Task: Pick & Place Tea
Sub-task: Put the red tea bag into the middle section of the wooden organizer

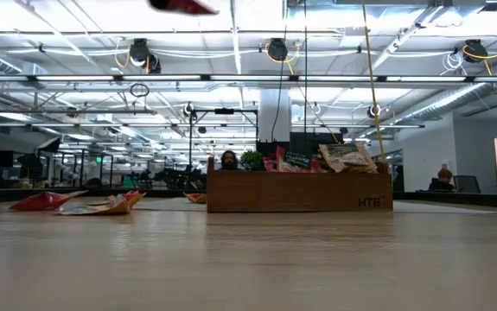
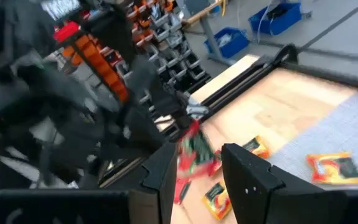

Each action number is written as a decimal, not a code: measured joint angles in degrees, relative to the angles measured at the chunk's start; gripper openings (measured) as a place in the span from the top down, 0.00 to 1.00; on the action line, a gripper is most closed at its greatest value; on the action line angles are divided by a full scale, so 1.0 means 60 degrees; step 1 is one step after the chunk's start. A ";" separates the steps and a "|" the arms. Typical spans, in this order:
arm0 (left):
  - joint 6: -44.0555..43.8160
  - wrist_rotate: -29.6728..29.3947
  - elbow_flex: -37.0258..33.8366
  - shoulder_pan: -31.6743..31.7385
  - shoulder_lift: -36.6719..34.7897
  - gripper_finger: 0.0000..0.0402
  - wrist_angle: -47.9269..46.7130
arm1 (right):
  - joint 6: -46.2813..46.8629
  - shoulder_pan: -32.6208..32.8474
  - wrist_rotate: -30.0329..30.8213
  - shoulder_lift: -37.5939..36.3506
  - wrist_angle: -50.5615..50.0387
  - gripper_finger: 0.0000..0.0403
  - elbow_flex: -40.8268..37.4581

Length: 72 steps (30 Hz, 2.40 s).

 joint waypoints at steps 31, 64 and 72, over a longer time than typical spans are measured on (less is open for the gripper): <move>0.9479 -0.1523 0.2047 0.0796 0.0193 0.96 0.1768 | -0.1277 -0.2036 -0.3989 -0.0400 0.1387 0.34 0.0011; 0.4231 -0.0679 0.2040 0.0726 0.0027 0.84 0.1357 | -0.1691 -0.2056 -0.5053 -0.0403 0.0070 1.00 -0.0011; 0.0043 0.0478 0.2051 0.1376 -0.0018 0.65 0.0116 | -0.2760 -0.2396 -0.5973 -0.0947 -0.1477 1.00 -0.0006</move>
